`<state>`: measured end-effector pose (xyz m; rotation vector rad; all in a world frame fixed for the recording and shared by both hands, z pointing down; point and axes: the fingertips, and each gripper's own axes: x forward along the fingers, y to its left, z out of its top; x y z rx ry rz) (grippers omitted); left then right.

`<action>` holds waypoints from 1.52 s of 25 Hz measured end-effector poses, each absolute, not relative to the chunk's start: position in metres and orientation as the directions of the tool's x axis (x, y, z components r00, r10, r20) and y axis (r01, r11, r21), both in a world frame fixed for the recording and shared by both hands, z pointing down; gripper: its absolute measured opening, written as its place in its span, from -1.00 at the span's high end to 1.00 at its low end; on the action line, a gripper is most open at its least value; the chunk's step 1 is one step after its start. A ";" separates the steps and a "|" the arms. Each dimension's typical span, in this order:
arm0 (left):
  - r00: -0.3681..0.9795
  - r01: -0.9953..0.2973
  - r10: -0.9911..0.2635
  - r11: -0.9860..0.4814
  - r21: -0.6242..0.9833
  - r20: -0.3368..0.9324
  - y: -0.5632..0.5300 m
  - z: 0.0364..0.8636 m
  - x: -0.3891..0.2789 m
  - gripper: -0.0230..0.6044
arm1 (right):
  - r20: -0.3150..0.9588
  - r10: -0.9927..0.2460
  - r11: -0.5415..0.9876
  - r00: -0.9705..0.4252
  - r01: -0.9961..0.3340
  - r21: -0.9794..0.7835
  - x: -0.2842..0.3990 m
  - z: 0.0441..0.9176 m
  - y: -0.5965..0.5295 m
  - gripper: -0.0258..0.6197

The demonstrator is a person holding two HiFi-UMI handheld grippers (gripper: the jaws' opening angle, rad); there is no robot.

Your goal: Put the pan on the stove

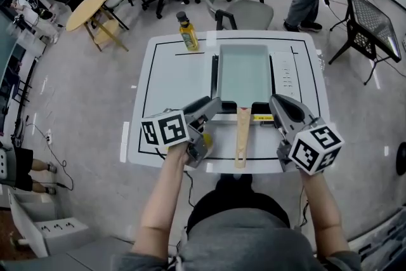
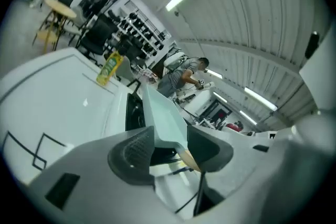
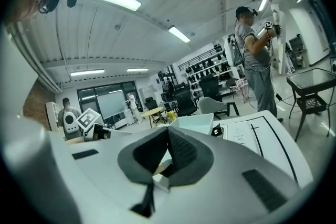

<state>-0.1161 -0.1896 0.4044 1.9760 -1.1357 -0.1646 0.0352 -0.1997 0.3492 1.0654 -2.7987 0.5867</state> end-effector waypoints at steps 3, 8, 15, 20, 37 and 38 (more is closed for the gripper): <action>0.468 -0.802 -0.827 -0.249 0.543 0.311 -0.195 0.396 -0.125 0.51 | 0.215 -0.628 0.683 -0.748 -0.662 -0.309 0.035 0.350 -0.200 0.91; 0.337 -0.916 -0.896 -0.242 0.319 0.288 -0.197 0.379 -0.130 0.80 | 0.207 -0.646 0.677 -0.735 -0.676 -0.291 0.040 0.352 -0.198 0.91; 0.290 -0.947 -0.928 -0.244 0.208 0.233 -0.197 0.362 -0.126 0.91 | 0.192 -0.683 0.659 -0.704 -0.708 -0.252 0.051 0.349 -0.199 0.91; 0.291 -0.946 -0.931 -0.245 0.212 0.221 -0.196 0.358 -0.124 0.91 | 0.179 -0.694 0.657 -0.698 -0.715 -0.239 0.054 0.345 -0.197 0.91; 0.275 -0.951 -0.937 -0.232 0.205 0.214 -0.195 0.350 -0.128 0.91 | 0.177 -0.696 0.662 -0.696 -0.717 -0.218 0.056 0.343 -0.196 0.91; 0.274 -0.951 -0.938 -0.232 0.205 0.212 -0.195 0.350 -0.128 0.91 | 0.176 -0.697 0.662 -0.695 -0.718 -0.217 0.056 0.342 -0.196 0.91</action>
